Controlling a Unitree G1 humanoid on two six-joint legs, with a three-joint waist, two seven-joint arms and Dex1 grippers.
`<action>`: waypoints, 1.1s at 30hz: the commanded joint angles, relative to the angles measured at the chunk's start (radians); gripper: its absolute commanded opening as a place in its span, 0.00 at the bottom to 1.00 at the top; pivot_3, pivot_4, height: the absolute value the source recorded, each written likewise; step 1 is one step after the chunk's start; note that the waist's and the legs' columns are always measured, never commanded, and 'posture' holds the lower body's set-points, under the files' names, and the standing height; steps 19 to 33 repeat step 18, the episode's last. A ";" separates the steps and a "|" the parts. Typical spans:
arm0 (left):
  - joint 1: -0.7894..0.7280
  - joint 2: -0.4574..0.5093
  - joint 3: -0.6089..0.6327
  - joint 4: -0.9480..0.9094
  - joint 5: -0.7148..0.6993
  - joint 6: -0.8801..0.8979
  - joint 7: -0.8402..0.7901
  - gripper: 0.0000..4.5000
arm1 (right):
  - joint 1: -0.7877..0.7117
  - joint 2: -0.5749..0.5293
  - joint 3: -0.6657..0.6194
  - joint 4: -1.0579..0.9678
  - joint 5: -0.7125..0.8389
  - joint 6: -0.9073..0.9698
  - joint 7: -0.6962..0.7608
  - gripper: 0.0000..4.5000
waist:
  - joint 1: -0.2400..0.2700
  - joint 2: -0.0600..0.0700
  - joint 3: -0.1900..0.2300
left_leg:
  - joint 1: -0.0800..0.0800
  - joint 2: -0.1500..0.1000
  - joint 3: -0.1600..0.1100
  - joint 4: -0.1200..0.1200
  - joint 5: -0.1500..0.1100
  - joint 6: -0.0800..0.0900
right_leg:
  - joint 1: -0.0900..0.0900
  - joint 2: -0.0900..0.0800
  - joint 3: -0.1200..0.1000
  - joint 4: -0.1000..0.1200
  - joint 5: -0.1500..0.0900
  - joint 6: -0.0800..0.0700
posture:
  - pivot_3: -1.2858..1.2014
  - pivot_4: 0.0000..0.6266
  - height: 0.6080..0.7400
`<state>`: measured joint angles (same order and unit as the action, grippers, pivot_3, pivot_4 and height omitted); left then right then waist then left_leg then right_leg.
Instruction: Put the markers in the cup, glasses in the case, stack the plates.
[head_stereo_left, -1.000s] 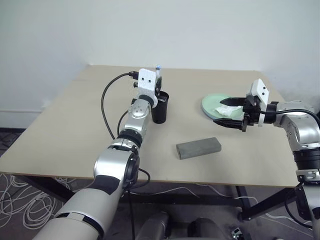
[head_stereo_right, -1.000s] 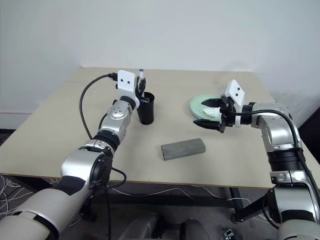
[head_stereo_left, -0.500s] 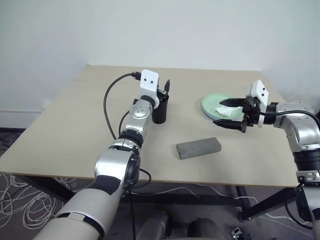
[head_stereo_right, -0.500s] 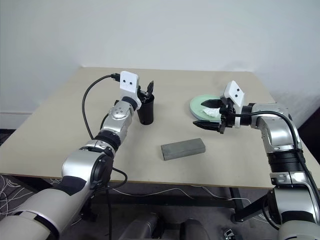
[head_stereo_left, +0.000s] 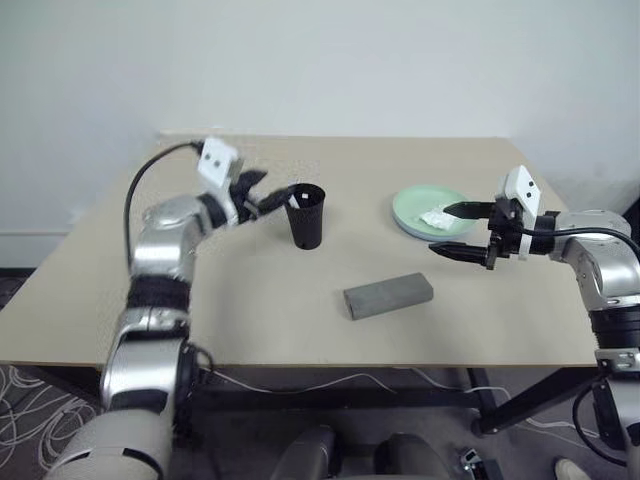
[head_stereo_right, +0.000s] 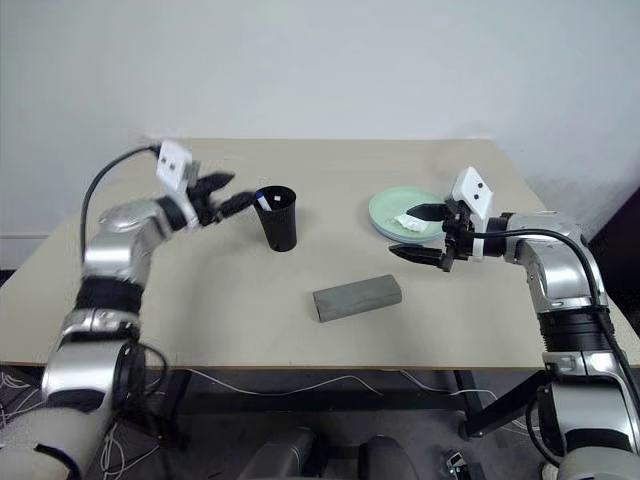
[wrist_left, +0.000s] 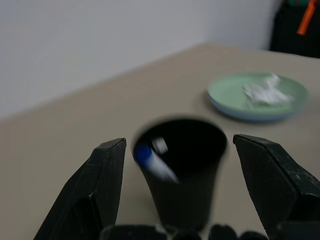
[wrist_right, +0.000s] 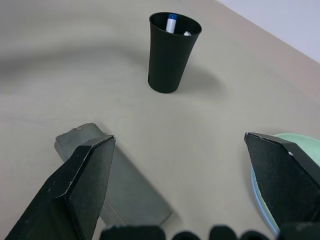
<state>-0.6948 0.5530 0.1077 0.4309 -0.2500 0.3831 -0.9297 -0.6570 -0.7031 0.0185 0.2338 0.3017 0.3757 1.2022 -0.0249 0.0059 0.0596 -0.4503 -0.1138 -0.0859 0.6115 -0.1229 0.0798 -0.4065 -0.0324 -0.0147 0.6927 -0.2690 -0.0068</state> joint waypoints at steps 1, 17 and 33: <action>0.066 0.091 0.078 -0.238 -0.103 0.126 -0.032 0.80 | -0.020 -0.001 -0.029 -0.026 0.028 0.001 -0.002 1.00 | 0.002 0.000 0.000 | 0.000 0.000 0.000 0.000 0.000 0.000 | 0.000 0.000 0.000 0.000 0.000 0.000 | 0.52 0.00 0.90; 0.467 0.190 0.322 -0.606 -0.265 0.307 0.103 0.80 | -0.034 0.085 0.006 -0.117 0.080 0.057 -0.017 1.00 | 0.006 0.001 0.000 | 0.007 0.000 0.001 -0.015 0.001 -0.002 | -0.003 -0.002 0.000 0.001 0.001 -0.005 | 0.52 0.00 0.90; 0.486 0.186 0.329 -0.620 -0.269 0.310 0.115 0.80 | -0.033 0.090 0.008 -0.128 0.084 0.063 -0.018 1.00 | 0.006 0.001 0.000 | 0.008 0.000 0.001 -0.015 0.001 -0.002 | -0.003 -0.002 0.001 0.001 0.001 -0.005 | 0.52 0.00 0.90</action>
